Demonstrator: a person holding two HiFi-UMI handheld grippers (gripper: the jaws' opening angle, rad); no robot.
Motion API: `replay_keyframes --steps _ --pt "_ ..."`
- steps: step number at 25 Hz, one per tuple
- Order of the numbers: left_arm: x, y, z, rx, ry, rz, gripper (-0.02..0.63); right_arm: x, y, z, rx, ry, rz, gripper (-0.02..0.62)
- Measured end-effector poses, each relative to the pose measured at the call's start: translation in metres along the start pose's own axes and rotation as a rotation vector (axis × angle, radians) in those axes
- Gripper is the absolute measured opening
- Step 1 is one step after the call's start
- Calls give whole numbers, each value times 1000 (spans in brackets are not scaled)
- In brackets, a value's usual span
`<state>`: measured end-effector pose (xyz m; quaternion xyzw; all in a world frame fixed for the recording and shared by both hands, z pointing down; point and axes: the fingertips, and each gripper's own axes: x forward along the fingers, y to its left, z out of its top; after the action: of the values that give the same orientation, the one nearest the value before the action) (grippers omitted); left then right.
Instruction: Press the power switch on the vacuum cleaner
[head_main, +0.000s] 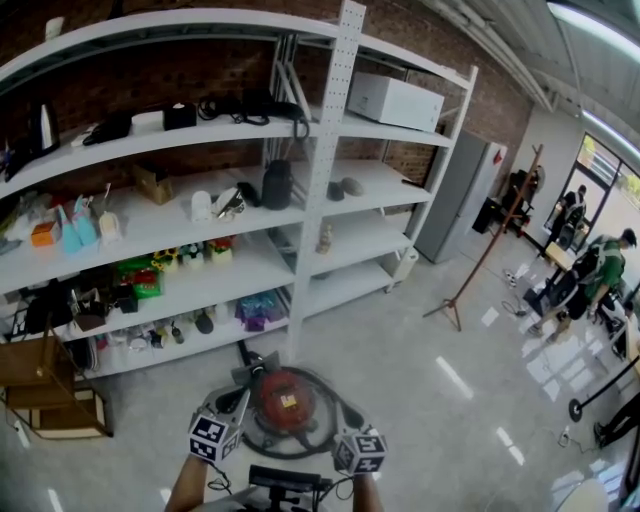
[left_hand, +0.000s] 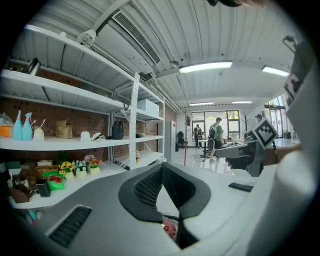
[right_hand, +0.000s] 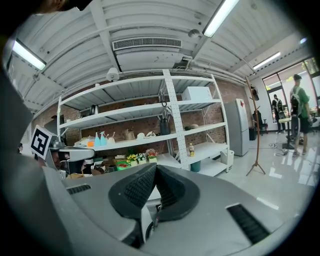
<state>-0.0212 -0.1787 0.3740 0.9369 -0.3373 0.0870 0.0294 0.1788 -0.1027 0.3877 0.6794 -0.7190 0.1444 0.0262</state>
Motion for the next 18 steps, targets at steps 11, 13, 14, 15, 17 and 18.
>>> replay_keyframes --steps 11,13,14,15,17,18 --pt "2 10 -3 -14 3 14 6 12 9 3 -24 -4 25 12" --pt "2 12 -5 -17 7 18 6 13 10 1 -28 0 31 12" --pt "2 13 -5 -17 8 18 6 14 10 0 -30 -1 32 12" --pt "2 14 -4 -17 8 18 6 15 11 1 -35 -2 35 12" --pt "2 16 -4 -16 9 19 6 16 13 2 -45 -4 38 12" --pt "2 16 -5 -15 11 19 6 16 14 1 -50 -4 36 12"
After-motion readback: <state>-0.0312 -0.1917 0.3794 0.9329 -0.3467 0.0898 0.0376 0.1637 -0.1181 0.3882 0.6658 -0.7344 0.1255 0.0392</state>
